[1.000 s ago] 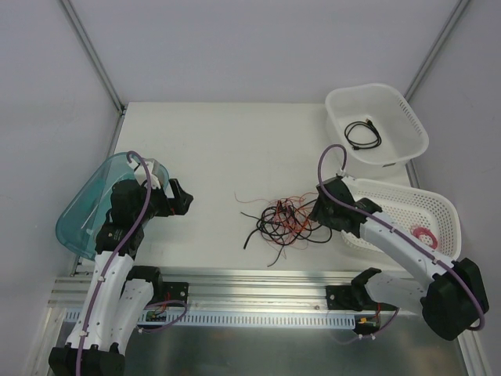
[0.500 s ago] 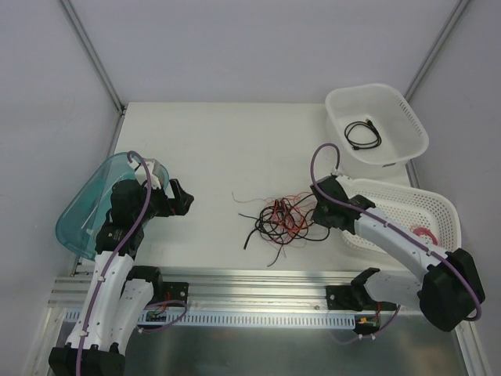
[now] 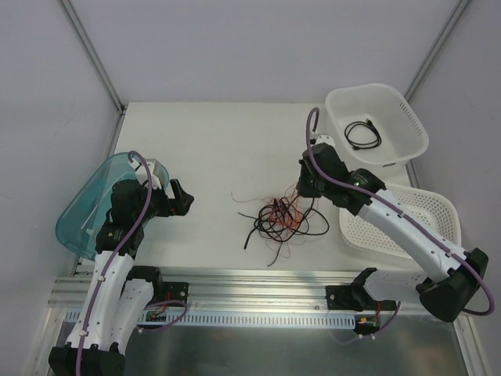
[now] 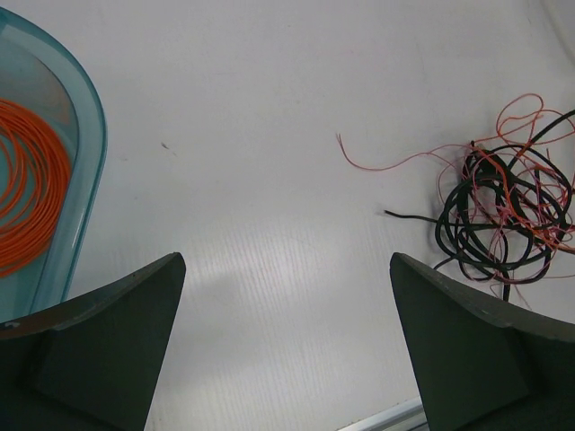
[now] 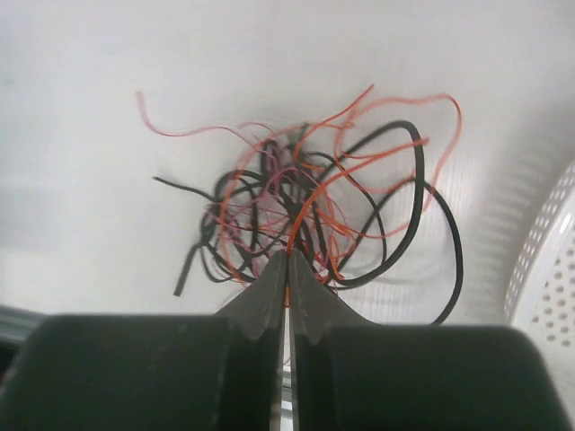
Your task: Untangle the cables
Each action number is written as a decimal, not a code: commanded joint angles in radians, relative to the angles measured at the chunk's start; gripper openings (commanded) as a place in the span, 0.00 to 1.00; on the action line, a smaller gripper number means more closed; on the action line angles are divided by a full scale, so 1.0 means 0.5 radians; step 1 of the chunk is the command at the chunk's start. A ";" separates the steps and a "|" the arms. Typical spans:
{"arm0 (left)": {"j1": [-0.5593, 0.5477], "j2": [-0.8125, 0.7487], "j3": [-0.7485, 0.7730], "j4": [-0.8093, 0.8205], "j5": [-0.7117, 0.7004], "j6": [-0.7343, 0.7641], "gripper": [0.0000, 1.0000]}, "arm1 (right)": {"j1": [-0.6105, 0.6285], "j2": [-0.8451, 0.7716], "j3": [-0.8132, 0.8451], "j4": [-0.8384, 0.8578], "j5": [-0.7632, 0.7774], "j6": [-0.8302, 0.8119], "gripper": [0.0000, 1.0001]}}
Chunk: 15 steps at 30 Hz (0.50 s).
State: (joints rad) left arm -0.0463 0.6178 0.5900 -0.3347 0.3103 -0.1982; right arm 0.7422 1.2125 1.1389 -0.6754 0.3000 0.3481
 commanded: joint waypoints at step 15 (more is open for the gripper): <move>-0.012 0.022 -0.005 0.059 0.070 0.031 0.99 | 0.019 -0.099 1.428 0.599 -0.753 -0.893 0.01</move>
State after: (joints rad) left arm -0.0463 0.6277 0.5900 -0.3347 0.3145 -0.1974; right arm 0.7498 1.1744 1.8286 -0.5224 0.0090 -0.0334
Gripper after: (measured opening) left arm 0.992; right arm 0.015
